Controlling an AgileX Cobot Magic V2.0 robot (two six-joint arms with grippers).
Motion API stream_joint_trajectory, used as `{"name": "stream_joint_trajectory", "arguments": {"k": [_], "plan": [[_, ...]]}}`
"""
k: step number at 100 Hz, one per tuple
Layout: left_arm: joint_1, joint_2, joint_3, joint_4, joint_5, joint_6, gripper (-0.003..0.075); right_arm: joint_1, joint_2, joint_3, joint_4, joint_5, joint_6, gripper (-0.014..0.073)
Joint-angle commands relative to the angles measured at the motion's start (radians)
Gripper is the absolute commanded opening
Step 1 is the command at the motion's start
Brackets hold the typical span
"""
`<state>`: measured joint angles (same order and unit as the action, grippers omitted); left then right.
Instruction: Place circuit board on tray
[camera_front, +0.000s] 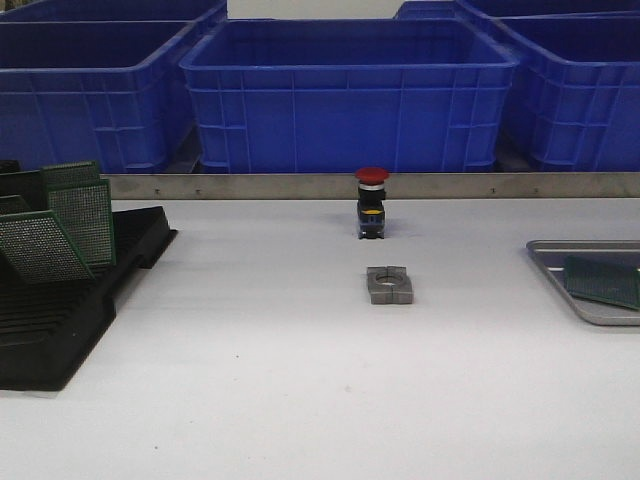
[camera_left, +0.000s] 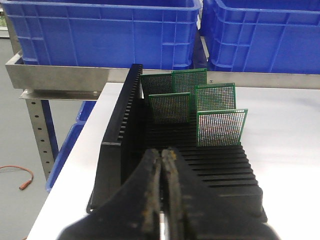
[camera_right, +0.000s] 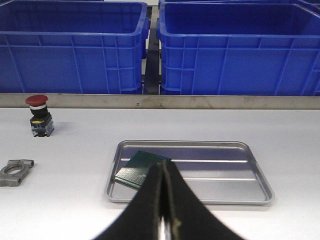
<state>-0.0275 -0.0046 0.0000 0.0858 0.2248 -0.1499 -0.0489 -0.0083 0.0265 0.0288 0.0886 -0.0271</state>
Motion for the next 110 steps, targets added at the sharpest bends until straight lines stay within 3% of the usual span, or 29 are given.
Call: {"name": "stream_joint_trajectory", "arguments": {"k": [1,110], "plan": [[0.002,-0.031,0.049,0.000,-0.076,-0.009,-0.0020,-0.007,-0.029,-0.010,-0.016,-0.083,0.004,-0.0113],[0.002,-0.031,0.049,0.000,-0.076,-0.009,-0.0020,-0.007,-0.029,-0.011,-0.015,-0.069,0.004,-0.0113]]}}
